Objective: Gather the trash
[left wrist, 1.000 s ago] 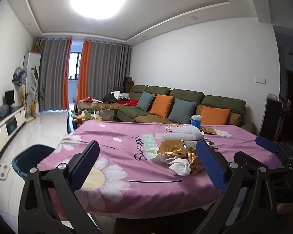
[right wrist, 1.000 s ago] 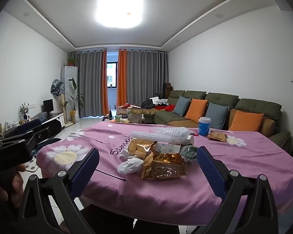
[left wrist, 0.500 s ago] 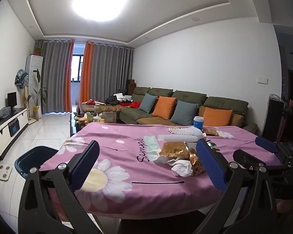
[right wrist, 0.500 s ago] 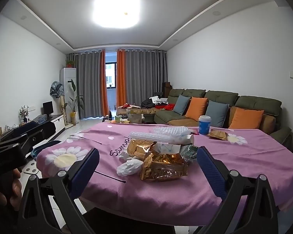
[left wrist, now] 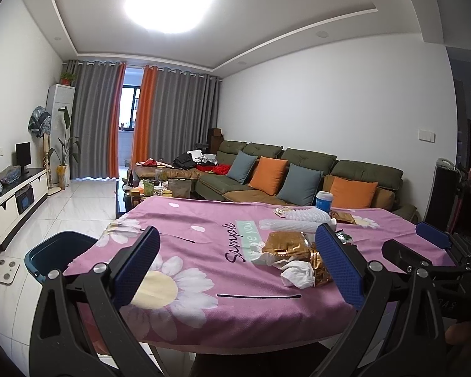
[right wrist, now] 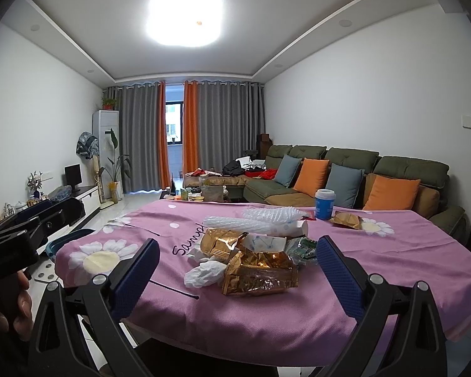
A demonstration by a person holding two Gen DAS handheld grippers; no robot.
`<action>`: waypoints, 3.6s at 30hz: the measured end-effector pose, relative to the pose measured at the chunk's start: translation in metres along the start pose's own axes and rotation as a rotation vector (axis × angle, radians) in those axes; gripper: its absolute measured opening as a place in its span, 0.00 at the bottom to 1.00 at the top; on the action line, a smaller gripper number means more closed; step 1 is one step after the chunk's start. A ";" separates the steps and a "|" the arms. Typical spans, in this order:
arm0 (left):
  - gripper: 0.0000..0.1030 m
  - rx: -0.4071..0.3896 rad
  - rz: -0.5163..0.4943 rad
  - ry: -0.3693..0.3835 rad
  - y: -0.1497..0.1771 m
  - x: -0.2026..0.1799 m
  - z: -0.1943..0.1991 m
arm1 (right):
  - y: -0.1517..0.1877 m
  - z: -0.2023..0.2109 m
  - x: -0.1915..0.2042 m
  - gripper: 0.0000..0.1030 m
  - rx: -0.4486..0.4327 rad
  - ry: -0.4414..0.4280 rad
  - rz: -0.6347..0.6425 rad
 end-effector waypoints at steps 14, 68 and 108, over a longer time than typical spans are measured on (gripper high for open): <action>0.95 -0.021 0.010 0.000 -0.001 0.001 0.006 | -0.003 0.004 0.001 0.94 -0.016 0.012 0.010; 0.95 -0.002 0.004 0.023 -0.003 0.000 0.013 | -0.005 0.013 -0.002 0.94 -0.016 0.031 0.008; 0.95 0.287 -0.069 0.152 0.039 -0.036 -0.096 | 0.020 -0.079 -0.053 0.82 0.216 0.004 -0.044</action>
Point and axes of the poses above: each gripper's, at about its wrist camera, not at the fingertips, and z roughly against the way its jaws point, x to its left, y to its underside, the point moved 3 cm from there along -z, roughly the way its jaws point, and after that the axes turned 11 degrees about z, right-handed, at the moved point
